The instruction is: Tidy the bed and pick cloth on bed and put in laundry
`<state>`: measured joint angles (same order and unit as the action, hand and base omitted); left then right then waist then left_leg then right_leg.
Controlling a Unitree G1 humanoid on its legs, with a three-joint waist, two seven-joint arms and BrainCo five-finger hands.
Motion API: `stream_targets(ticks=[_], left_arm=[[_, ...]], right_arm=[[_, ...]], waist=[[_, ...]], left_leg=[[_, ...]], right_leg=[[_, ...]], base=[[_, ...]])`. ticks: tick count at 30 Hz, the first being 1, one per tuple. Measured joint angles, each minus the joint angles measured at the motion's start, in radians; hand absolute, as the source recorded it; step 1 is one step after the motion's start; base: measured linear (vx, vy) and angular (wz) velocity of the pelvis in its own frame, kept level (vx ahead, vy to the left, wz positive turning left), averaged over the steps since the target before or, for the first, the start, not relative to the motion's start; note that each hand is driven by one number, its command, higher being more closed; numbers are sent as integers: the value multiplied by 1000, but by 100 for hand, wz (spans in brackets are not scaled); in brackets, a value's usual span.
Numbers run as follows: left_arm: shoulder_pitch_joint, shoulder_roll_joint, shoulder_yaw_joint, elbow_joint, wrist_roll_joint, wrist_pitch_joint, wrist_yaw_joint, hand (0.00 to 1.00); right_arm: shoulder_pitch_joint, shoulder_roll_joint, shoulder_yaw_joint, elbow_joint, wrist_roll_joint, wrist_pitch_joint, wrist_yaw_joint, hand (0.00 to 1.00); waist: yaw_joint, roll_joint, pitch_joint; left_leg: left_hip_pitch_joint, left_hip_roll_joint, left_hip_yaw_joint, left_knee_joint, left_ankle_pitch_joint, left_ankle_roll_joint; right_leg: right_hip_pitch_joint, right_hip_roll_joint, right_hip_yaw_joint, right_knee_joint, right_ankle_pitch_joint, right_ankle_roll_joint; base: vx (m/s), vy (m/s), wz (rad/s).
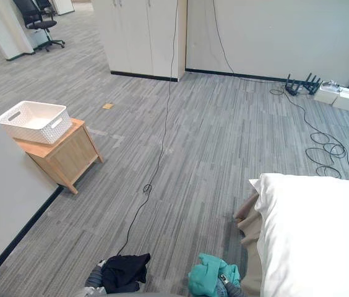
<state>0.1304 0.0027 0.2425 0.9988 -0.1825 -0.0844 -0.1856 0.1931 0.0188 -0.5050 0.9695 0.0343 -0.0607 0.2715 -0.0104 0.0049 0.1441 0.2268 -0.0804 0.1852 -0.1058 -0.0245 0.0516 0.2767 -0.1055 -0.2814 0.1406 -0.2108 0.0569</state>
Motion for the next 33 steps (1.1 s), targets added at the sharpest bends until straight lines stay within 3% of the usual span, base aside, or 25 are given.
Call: stream_targets(ticks=[6, 8, 10, 11, 12, 14, 16, 18, 19, 22, 23, 24, 25, 28, 29, 30, 32, 33], left_arm=[[-28, 6, 5, 4, 6, 129, 113, 100], [-33, 9, 4, 2, 10, 160, 125, 100], [-45, 22, -6, 1, 10, 186, 128, 100], [-54, 34, -22, 1, 11, 203, 126, 100], [-59, 50, -25, 1, 9, 205, 121, 100], [-67, 70, -12, 4, 11, 205, 119, 100], [-66, 72, 1, 5, 23, 198, 109, 100], [-68, 65, 4, 6, 56, 187, 98, 100], [-71, 53, 6, 6, 68, 177, 98, 100], [-73, 35, 13, 6, 95, 156, 96, 100], [-69, 28, 33, 8, 96, 150, 96, 100], [-55, 14, 45, 13, 96, 140, 96, 100], [-51, 9, 51, 14, 95, 137, 95, 100], [-41, -21, 58, 2, 87, 130, 97, 100], [-35, -29, 80, -8, 74, 115, 99, 100], [-23, -32, 97, -42, 39, 93, 104, 100], [-26, -28, 117, -61, 10, 76, 109, 100], [-28, -23, 116, -75, 5, 66, 110, 100]], right_arm=[[0, -1, 14, 0, 23, 0, 0, 100], [-1, -4, 37, -12, 41, 0, -3, 100], [-15, -15, 49, -25, 79, 0, -7, 100], [-26, -19, 53, -42, 114, 0, -8, 100], [-42, -22, 66, -49, 146, -2, -8, 100], [-47, -17, 69, -47, 171, -8, -5, 100], [-41, -18, 67, -35, 188, -27, 10, 100], [-40, -14, 59, -29, 190, -35, 25, 100], [-36, -8, 38, -28, 194, -35, 35, 100], [-28, -5, 13, -26, 205, -35, 39, 100], [-16, -1, 9, -23, 220, -35, 38, 100], [-19, -7, 2, -18, 225, -33, 36, 100], [-24, -10, 1, -18, 227, -33, 35, 100], [-30, -35, -1, -28, 210, -3, 35, 100], [-30, -38, -1, -33, 187, 3, 35, 100], [-31, -44, 0, -32, 134, 4, 37, 100], [-40, -47, 7, -28, 83, 4, 40, 100], [-42, -46, 13, -20, 60, 3, 41, 100]], waist=[[-1, -3, -1], [1, -4, -1], [0, 1, 4], [3, -8, 9], [4, -27, 22], [4, -42, 36], [13, -32, 37], [0, -28, 38], [-3, -22, 38], [-13, -1, 51], [-18, -1, 51], [-23, 22, 40], [-25, 27, 38], [-27, 71, 16], [-27, 76, 17], [-22, 81, 23], [3, 74, 33], [22, 59, 43]], left_leg=[[-8, 3, 15, 0, -10, -4], [-29, -3, 11, 0, -24, 14], [-51, -2, 4, 2, -43, 27], [-60, -1, 7, 11, -46, 28], [-59, -2, 2, 55, -59, 36], [-49, 18, -5, 118, -109, 32], [-12, 73, -12, 177, -159, 10], [-1, 101, -34, 206, -197, -7], [3, 118, -50, 228, -226, -21], [21, 157, -87, 268, -293, -62], [57, 168, -98, 267, -327, -78], [84, 198, -99, 282, -335, -83], [77, 203, -96, 314, -330, -80], [-77, 274, -106, 694, -280, -92], [-143, 298, -129, 848, -205, -104], [-246, 337, -162, 1132, -188, -115], [-357, 333, -194, 1346, -189, -115], [-444, 300, -203, 1412, -191, -113]], right_leg=[[-18, 6, 21, -1, -5, -7], [-50, -5, 19, 26, -19, -10], [-171, -37, 25, 243, -47, 9], [-308, -75, 40, 503, -24, 14], [-433, -112, 69, 736, 38, -10], [-505, -115, 83, 857, 12, -7], [-531, -88, 41, 755, -46, -4], [-535, -66, 20, 554, -44, -8], [-547, -46, 18, 434, -29, -5], [-551, -20, 21, 291, 55, -25], [-547, -29, 11, 304, 81, -62], [-549, -15, -9, 382, -2, -81], [-550, -15, -10, 410, -36, -85], [-508, 40, -24, 427, -134, -120], [-471, 63, -20, 410, -153, -135], [-384, 106, -11, 360, -172, -148], [-280, 128, -8, 295, -181, -162], [-206, 130, -1, 243, -182, -165]], base=[[26, -6, -12], [34, 8, 3], [-42, 44, 16], [-156, 63, 31], [-154, 36, 32], [-107, -10, 20], [-119, -34, 10], [-99, -61, 29], [-55, -92, 39], [84, -150, 48], [411, -228, 40], [507, -261, 34], [544, -286, 16], [580, -259, -4], [587, -205, -18], [625, -208, -23], [502, -148, -29], [462, -105, -31]])
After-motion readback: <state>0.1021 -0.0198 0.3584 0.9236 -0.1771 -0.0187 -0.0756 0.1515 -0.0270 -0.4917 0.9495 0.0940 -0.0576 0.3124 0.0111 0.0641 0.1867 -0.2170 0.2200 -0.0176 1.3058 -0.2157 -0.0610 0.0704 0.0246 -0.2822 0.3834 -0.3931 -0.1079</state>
